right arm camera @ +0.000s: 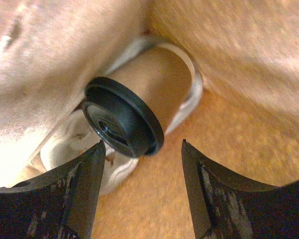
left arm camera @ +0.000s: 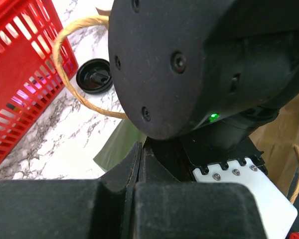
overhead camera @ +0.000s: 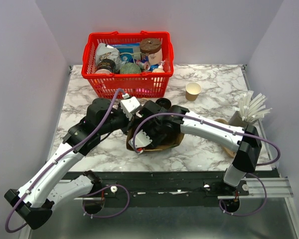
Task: Pack the takeout coffee
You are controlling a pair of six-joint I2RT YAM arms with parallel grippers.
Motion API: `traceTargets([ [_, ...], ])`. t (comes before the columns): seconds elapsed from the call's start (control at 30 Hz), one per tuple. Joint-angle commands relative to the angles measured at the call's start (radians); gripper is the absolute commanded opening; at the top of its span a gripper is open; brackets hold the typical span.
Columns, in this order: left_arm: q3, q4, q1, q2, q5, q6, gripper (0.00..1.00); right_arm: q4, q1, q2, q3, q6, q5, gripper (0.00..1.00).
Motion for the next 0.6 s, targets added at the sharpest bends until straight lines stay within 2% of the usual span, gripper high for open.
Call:
traceTargets([
  [0.0, -0.002, -0.006, 0.006, 0.004, 0.042, -0.002, 0.00, -0.007, -0.009, 0.038, 0.013, -0.007, 0.103, 0.68],
  [0.27, 0.001, 0.006, 0.012, 0.028, 0.101, -0.022, 0.00, 0.009, -0.035, 0.127, 0.004, -0.033, 0.091, 0.67],
  [0.47, 0.004, 0.002, 0.022, 0.034, 0.107, -0.025, 0.00, 0.090, -0.041, 0.151, -0.039, -0.046, 0.126, 0.62],
  [0.57, 0.004, 0.002, 0.026, 0.036, 0.118, -0.028, 0.00, 0.153, -0.047, 0.150, -0.074, -0.041, 0.140, 0.56],
])
